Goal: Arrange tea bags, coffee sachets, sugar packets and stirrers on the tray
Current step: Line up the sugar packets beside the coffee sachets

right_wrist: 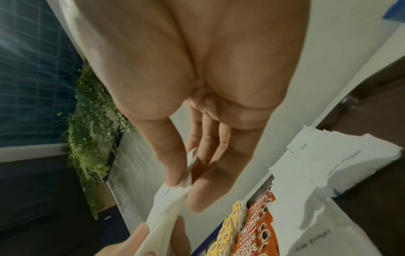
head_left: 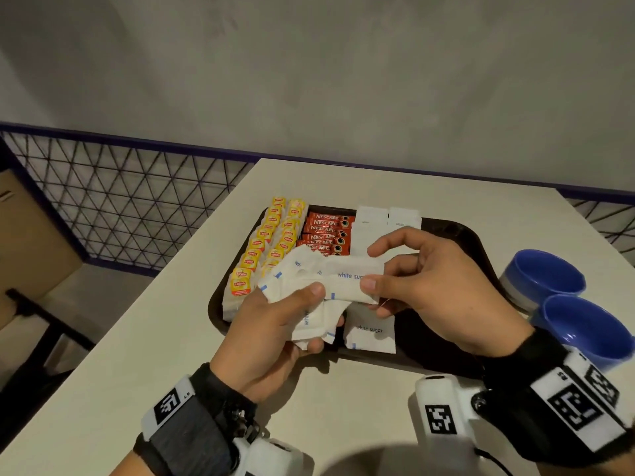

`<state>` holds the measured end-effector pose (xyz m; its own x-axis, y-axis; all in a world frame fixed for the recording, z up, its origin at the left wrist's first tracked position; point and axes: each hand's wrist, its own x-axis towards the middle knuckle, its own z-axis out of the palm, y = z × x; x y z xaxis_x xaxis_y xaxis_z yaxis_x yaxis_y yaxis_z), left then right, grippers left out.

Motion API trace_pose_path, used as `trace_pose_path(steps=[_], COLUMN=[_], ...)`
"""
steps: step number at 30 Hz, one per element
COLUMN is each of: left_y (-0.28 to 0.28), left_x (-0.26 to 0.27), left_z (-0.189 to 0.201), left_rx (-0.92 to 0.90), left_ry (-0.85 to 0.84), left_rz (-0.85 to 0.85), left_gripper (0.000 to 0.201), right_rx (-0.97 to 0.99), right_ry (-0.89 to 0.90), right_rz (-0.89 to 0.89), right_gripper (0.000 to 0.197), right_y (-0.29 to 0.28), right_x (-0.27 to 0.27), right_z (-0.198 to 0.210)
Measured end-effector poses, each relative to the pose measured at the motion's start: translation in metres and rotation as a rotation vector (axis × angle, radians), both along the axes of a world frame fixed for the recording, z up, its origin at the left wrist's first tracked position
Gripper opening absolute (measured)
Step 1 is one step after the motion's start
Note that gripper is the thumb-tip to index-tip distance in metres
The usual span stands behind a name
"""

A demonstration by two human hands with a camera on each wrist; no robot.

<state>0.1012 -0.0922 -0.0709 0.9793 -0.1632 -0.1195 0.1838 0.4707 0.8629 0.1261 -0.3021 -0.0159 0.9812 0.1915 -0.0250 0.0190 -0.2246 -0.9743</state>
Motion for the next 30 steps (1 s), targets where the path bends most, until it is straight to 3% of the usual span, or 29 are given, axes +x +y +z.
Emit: trace_pose_path(steps=[4, 8, 13, 22, 26, 30], left_y=[-0.002, -0.005, -0.004, -0.002, -0.005, -0.006], left_x=[0.000, -0.001, 0.000, 0.004, 0.001, -0.001], left_z=[0.000, -0.005, -0.006, -0.005, 0.000, 0.004], left_rx=[-0.025, 0.059, 0.068, 0.023, -0.005, -0.025], left_ry=[0.014, -0.040, -0.015, 0.057, 0.073, 0.092], left_rz=[-0.016, -0.001, 0.036, 0.097, 0.092, 0.070], left_gripper=[0.036, 0.043, 0.043, 0.041, 0.039, 0.036], right_rx=[-0.013, -0.051, -0.095, -0.136, -0.255, -0.453], right_ry=[0.009, -0.009, -0.009, -0.084, -0.035, 0.061], right_rz=[-0.007, 0.015, 0.058, -0.286, -0.340, -0.235], right_gripper=[0.035, 0.015, 0.029, 0.029, 0.025, 0.026], right_y=[-0.001, 0.000, -0.002, -0.041, -0.057, -0.059], right_x=[0.001, 0.000, -0.001, 0.015, 0.019, 0.029], right_z=[-0.002, -0.002, 0.003, 0.003, -0.005, -0.012])
